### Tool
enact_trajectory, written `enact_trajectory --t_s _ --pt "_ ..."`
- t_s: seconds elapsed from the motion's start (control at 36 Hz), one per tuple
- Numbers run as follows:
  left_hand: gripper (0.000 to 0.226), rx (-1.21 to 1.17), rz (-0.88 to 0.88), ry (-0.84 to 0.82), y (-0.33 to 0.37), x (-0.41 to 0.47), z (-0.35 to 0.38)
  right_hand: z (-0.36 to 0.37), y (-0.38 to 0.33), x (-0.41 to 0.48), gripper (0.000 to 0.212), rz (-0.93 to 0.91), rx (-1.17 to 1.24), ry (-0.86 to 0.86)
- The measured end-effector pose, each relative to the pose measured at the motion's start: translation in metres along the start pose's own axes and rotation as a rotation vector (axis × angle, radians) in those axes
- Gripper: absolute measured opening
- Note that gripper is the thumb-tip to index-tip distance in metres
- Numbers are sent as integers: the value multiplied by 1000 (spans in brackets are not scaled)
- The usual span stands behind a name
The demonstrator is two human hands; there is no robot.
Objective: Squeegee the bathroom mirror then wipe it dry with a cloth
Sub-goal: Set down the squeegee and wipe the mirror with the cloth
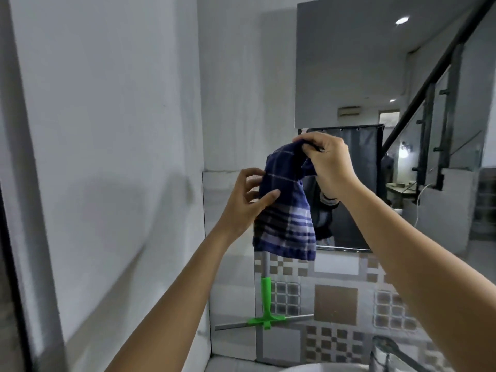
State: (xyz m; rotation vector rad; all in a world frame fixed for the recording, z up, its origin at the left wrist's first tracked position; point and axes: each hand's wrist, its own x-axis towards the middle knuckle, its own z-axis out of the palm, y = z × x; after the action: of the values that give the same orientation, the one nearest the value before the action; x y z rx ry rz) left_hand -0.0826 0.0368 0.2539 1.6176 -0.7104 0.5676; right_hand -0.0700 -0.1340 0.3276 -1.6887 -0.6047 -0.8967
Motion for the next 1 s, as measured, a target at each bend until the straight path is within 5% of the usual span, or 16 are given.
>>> enact_trajectory --t_s 0.28,0.61,1.0 --pt "33 -219 -185 -260 8 -29 49 -48 32 -41 30 140 0 -57" --pt "44 -252 -250 -86 14 -41 89 -69 89 -121 19 312 -95 -78" --pt "45 -446 -348 78 6 -67 107 -62 87 -192 39 367 46 -201"
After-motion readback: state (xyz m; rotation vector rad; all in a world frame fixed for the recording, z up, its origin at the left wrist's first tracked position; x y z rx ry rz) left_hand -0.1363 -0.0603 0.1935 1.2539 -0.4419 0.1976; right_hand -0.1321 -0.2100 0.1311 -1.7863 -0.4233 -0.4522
